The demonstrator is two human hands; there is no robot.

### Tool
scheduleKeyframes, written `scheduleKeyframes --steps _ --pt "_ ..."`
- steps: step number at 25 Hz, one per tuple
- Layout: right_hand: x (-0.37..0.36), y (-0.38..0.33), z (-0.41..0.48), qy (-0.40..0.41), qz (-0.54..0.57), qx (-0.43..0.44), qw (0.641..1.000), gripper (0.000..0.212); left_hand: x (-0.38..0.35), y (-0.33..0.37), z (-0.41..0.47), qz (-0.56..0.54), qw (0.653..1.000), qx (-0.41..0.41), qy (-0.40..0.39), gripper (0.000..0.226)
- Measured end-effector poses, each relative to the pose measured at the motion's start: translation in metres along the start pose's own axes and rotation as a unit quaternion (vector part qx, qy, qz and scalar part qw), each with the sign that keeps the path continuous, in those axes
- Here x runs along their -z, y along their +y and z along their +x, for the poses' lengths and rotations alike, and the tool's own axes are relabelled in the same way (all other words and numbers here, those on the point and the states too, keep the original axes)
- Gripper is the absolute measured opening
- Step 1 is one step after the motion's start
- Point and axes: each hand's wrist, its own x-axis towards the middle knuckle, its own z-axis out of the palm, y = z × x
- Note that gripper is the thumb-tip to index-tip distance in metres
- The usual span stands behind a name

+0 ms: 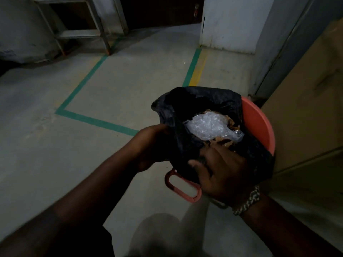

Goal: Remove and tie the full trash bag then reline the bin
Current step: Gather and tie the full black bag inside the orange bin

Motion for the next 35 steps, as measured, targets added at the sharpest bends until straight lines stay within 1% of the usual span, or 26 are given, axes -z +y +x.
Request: scheduleKeyframes --steps 2,3,4,6,7,9,10,11,13,15,16,18,20,21,22,23,24,25,26,27,29,30,31,33,34,35 --pt "-0.005 -0.015 -0.004 -0.054 0.006 -0.017 0.998 0.046 -0.016 -0.002 -0.005 -0.049 0.996 0.025 -0.07 0.031" --pt "-0.007 -0.02 -0.006 -0.068 0.01 -0.044 0.997 0.055 -0.022 -0.004 -0.005 -0.062 0.992 0.03 -0.106 0.03" --pt "-0.009 -0.023 -0.007 -0.068 0.013 -0.07 0.995 0.059 -0.027 -0.006 -0.006 -0.073 0.986 0.024 -0.147 0.027" --pt "-0.007 -0.025 -0.008 -0.045 0.019 -0.104 0.993 0.053 -0.033 -0.005 -0.008 -0.088 0.976 0.003 -0.2 0.02" --pt "-0.004 -0.025 -0.008 -0.032 0.018 -0.111 0.993 0.047 -0.034 -0.004 -0.008 -0.094 0.975 -0.013 -0.201 0.025" --pt "0.006 -0.023 -0.006 -0.022 -0.001 -0.121 0.992 0.041 -0.036 -0.003 -0.004 -0.104 0.98 -0.051 -0.164 0.043" --pt "0.011 -0.02 -0.004 -0.025 -0.017 -0.13 0.991 0.034 -0.036 -0.002 -0.002 -0.115 0.983 -0.071 -0.123 0.044" --pt "0.016 -0.015 -0.002 -0.03 -0.036 -0.141 0.989 0.026 -0.036 -0.002 0.001 -0.128 0.985 -0.091 -0.07 0.041" --pt "0.025 -0.003 0.001 -0.034 -0.067 -0.159 0.984 0.021 -0.036 -0.001 0.007 -0.165 0.979 -0.114 0.035 0.03" --pt "0.03 0.007 0.003 -0.024 -0.084 -0.149 0.985 0.015 -0.03 0.003 0.012 -0.206 0.967 -0.094 0.115 0.016" --pt "0.03 0.007 0.002 -0.026 -0.086 -0.129 0.988 0.012 -0.026 0.005 0.016 -0.24 0.96 -0.065 0.129 0.014" --pt "0.027 0.002 -0.003 -0.056 -0.066 -0.069 0.994 0.008 -0.012 0.009 0.023 -0.319 0.939 -0.006 0.13 0.013" --pt "0.02 -0.005 -0.011 -0.106 -0.034 -0.019 0.994 0.007 0.007 0.013 0.031 -0.341 0.928 0.008 0.15 0.016" --pt "0.017 -0.007 -0.014 -0.126 -0.023 -0.005 0.992 0.007 0.015 0.014 0.036 -0.329 0.931 -0.006 0.159 0.017" --pt "0.014 -0.008 -0.017 -0.137 -0.017 0.0 0.99 0.011 0.021 0.014 0.038 -0.281 0.944 -0.036 0.169 0.016" --pt "0.011 -0.008 -0.018 -0.139 -0.011 0.001 0.99 0.017 0.022 0.014 0.039 -0.209 0.958 -0.079 0.178 0.014" --pt "0.009 -0.006 -0.018 -0.135 -0.005 -0.003 0.991 0.021 0.02 0.015 0.037 -0.12 0.965 -0.133 0.193 0.021" --pt "0.006 -0.005 -0.017 -0.128 0.004 -0.011 0.992 0.021 0.015 0.015 0.035 -0.031 0.959 -0.182 0.215 0.028" --pt "0.004 -0.005 -0.015 -0.123 0.015 -0.02 0.992 0.019 0.007 0.013 0.032 0.043 0.947 -0.232 0.216 0.031" --pt "0.003 -0.005 -0.012 -0.115 0.021 -0.028 0.993 0.018 0.0 0.011 0.029 0.113 0.932 -0.281 0.198 0.033" --pt "0.0 -0.007 -0.006 -0.098 0.021 -0.04 0.994 0.023 -0.014 0.002 0.024 0.263 0.883 -0.362 0.14 0.037" --pt "-0.001 -0.009 -0.001 -0.094 0.024 -0.044 0.994 0.027 -0.018 -0.004 0.023 0.31 0.862 -0.382 0.123 0.041" --pt "0.0 -0.012 0.004 -0.096 0.029 -0.043 0.994 0.031 -0.019 -0.006 0.024 0.313 0.86 -0.386 0.117 0.045" --pt "0.001 -0.018 0.021 -0.109 0.034 -0.024 0.993 0.035 -0.016 0.001 0.026 0.223 0.905 -0.338 0.13 0.052" --pt "0.001 -0.021 0.033 -0.117 0.04 -0.019 0.992 0.034 -0.012 0.008 0.027 0.18 0.917 -0.322 0.151 0.055" --pt "0.001 -0.024 0.045 -0.123 0.053 -0.025 0.991 0.035 -0.009 0.016 0.027 0.155 0.915 -0.329 0.173 0.058"
